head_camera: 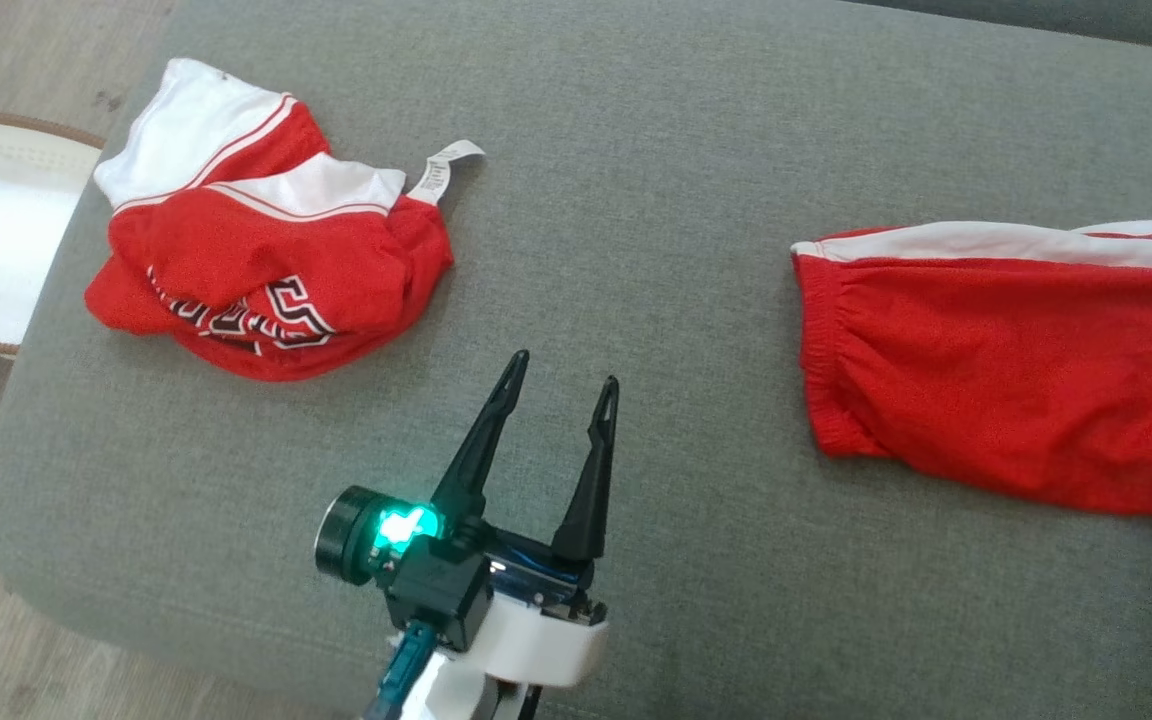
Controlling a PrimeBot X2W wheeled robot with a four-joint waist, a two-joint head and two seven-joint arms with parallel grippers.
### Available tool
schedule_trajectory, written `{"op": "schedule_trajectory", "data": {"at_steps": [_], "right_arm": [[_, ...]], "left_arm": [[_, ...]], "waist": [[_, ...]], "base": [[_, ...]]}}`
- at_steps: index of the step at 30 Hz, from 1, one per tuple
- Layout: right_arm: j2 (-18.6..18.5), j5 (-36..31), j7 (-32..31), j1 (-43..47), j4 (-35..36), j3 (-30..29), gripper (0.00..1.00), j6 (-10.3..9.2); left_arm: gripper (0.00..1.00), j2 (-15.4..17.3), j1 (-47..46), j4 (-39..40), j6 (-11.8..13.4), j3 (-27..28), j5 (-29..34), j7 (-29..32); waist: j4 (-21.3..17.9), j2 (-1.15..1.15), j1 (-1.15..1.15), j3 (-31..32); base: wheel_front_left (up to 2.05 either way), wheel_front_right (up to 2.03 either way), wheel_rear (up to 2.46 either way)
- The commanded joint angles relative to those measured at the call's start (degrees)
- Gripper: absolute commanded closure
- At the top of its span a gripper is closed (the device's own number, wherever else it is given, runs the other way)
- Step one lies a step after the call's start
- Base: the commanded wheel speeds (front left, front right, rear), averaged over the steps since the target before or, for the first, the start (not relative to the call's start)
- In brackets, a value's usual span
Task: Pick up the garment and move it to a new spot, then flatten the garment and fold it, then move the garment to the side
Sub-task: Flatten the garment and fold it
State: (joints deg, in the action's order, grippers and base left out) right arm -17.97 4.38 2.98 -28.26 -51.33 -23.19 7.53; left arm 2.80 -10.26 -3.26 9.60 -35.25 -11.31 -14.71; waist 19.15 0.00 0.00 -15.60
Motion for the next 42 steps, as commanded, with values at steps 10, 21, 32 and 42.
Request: {"op": "schedule_trajectory", "data": {"at_steps": [10,21,32,42], "right_arm": [[0.2,2.0,3.6,-3.1,-3.0,4.5,1.00,-0.04],[-5.4,2.8,5.9,-4.7,-3.8,2.9,1.00,-0.04],[1.3,7.7,7.4,-5.6,6.3,12.4,1.00,-0.04],[10.3,11.1,3.8,0.2,16.9,24.1,0.83,-0.04]], "left_arm": [[0.00,0.1,-0.5,1.7,0.3,1.9,-0.1,-0.3],[0.00,0.1,-0.9,1.0,-0.8,2.6,0.2,-0.3],[0.00,0.1,0.7,-1.3,-1.7,2.8,-0.1,-0.3],[0.00,0.1,1.8,-1.8,-2.2,2.2,-0.9,-0.3]], "waist": [[-2.8,0.00,0.00,1.4],[-9.5,0.00,0.00,2.8],[-11.0,0.00,0.00,6.6],[-8.4,0.00,0.00,8.9]], "base": [[0.00,0.00,0.00],[0.00,0.00,0.00],[0.00,0.00,0.00],[0.00,0.00,0.00]]}}
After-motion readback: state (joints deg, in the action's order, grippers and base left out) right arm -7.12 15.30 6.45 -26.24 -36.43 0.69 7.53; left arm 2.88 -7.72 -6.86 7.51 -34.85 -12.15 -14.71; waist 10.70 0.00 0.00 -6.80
